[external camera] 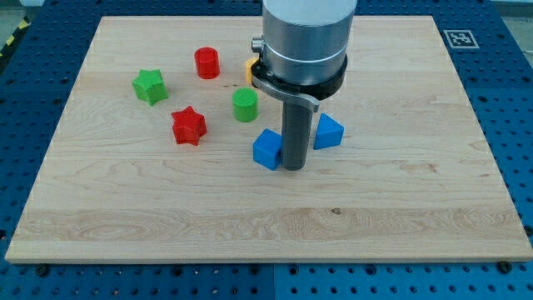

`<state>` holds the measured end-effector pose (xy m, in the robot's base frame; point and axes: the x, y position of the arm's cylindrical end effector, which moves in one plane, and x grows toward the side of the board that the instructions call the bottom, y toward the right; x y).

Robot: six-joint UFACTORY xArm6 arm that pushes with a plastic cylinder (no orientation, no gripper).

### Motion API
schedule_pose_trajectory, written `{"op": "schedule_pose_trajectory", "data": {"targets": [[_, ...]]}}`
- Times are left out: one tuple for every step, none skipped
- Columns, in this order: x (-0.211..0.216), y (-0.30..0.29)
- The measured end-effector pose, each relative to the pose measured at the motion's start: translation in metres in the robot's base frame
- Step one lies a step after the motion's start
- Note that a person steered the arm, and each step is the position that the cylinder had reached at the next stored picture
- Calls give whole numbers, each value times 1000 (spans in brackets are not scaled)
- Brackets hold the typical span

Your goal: Push the blue cube left a bit

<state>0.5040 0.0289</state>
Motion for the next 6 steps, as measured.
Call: {"op": "schedule_pose_trajectory", "data": {"targets": [[-6, 0], [-13, -1], [-13, -1], [-13, -8], [-13, -14], [-13, -16]]}}
